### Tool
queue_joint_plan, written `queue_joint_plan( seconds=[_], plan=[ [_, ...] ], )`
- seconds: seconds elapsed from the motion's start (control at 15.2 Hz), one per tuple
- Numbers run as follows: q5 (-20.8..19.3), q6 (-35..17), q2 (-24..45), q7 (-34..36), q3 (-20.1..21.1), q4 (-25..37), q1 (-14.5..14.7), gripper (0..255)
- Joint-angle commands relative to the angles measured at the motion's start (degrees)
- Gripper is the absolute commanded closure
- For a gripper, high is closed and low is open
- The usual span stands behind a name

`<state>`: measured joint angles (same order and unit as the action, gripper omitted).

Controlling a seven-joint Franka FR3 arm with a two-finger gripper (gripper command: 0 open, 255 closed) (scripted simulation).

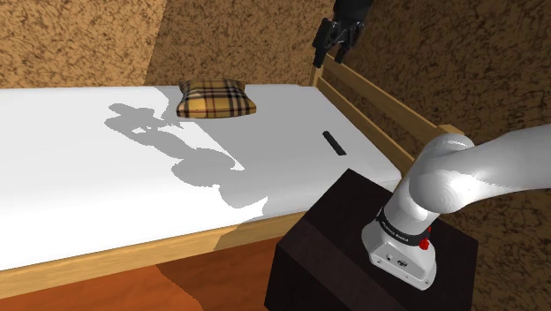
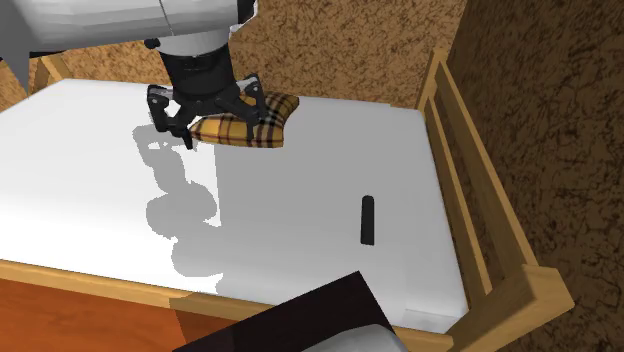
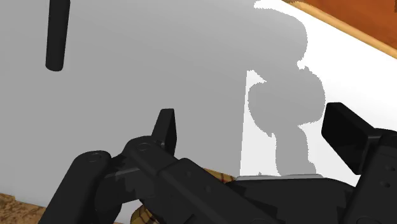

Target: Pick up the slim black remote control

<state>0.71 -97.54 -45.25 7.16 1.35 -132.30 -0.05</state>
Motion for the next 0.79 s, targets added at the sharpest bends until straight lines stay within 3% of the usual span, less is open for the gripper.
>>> queue_joint_plan(
  seconds=[0.0,0.73],
  plan=[
    [0.0,0.0,0.0,0.0,0.0,0.0,0.0,0],
    [-3.12,-14.57,7.43,-3.77,-8.54,-9.5,-5.34,0]
  ],
)
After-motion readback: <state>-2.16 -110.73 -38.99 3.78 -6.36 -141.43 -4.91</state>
